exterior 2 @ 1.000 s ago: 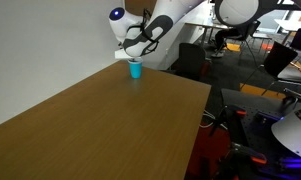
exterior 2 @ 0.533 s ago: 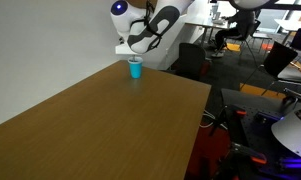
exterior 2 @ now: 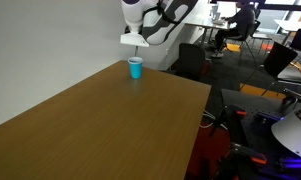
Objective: Remove the pen from the cup and put it on the table
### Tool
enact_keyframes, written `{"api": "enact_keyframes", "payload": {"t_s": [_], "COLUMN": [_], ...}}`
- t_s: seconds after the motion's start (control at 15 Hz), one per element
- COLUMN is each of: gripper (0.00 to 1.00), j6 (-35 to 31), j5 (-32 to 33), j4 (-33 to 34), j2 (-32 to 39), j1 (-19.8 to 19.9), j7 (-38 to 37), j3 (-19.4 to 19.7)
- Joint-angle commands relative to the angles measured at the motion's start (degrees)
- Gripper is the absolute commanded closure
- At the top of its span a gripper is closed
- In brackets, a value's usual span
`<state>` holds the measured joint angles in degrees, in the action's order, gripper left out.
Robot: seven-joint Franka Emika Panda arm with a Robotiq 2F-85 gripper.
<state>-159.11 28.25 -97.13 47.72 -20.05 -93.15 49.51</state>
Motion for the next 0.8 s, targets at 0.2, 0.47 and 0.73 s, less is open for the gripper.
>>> {"api": "enact_keyframes", "payload": {"t_s": [0.2,0.47,0.73], "gripper": [0.97,0.97,0.97], "j6": [-14.13,-19.00,-20.17], "j5": [-0.24,-8.07,-15.47], "j4": [-15.99,-20.52,-22.99], "j2": [-4.02,-3.52,-4.99], "j1": [-17.08,-22.48,-24.31], "j7": [-4.16,1.77,10.97], "j3": [16.07,18.46,16.24]}}
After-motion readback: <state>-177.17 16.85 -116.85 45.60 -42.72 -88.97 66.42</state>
